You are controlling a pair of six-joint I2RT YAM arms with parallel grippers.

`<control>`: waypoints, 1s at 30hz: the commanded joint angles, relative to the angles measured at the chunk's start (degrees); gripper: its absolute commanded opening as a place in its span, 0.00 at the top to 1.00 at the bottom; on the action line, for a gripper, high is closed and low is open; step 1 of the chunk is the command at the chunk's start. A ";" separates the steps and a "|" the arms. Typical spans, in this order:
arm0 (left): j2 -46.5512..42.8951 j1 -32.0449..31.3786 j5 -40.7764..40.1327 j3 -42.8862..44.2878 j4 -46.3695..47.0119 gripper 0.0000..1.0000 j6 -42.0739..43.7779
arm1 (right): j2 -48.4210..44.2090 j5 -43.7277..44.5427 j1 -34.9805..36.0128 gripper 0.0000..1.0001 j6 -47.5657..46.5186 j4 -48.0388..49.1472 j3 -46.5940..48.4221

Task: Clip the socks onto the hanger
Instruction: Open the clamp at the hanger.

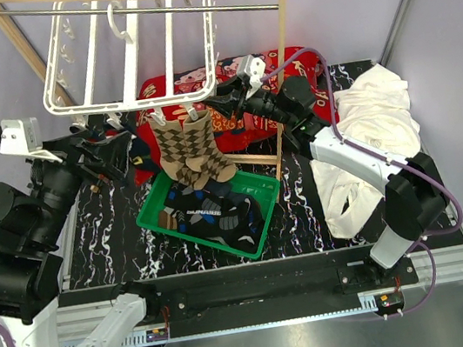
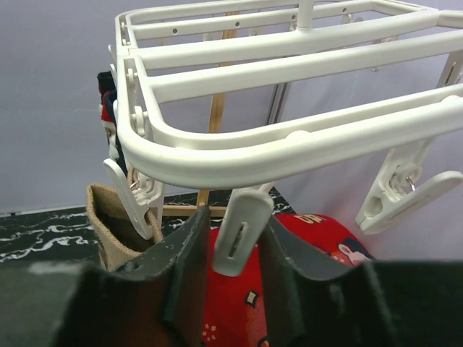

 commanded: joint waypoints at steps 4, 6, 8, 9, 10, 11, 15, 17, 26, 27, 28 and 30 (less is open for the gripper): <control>1.84 -1.87 8.85 -2.26 7.10 0.01 -2.31 | -3.36 -0.87 -0.29 0.80 -0.34 1.34 -0.44; 2.37 -2.66 10.69 -2.61 7.98 0.01 -3.18 | -4.94 -0.52 -0.29 0.86 -0.25 0.55 -1.06; 3.42 -3.19 12.10 -2.79 8.95 0.01 -3.54 | -5.91 0.45 0.06 0.90 -0.08 -1.03 -1.76; 3.69 -3.80 12.45 -2.79 9.30 0.01 -3.89 | -7.13 1.06 0.32 0.92 -0.25 -1.65 -1.94; 4.21 -4.16 12.63 -2.79 9.74 0.01 -3.89 | -7.75 1.50 0.84 0.93 -1.21 -3.65 -2.20; 4.82 -4.42 12.89 -2.87 9.83 0.01 -3.89 | -8.28 2.90 1.37 0.93 -1.83 -4.89 -2.20; 6.85 -6.00 13.42 -2.61 9.92 0.01 -3.98 | -11.35 7.56 5.93 0.95 -5.70 -11.05 -2.12; 7.38 -6.44 13.60 -2.87 9.83 0.01 -4.15 | -11.89 9.76 7.34 0.96 -6.84 -13.34 -2.03; 7.03 -6.71 14.83 -4.45 9.66 0.01 -4.77 | -10.05 14.43 14.91 0.98 -7.11 -23.35 3.85; 6.77 -6.71 14.66 -4.81 9.31 0.01 -4.60 | -9.87 14.51 15.35 0.98 -7.02 -23.97 4.21; 6.07 -6.71 13.78 -5.50 9.13 0.01 -4.42 | -9.61 14.25 16.05 0.98 -6.85 -24.67 4.82; 5.54 -6.62 12.99 -6.47 8.87 0.01 -4.07 | -8.64 13.81 16.67 0.98 -6.50 -25.81 6.13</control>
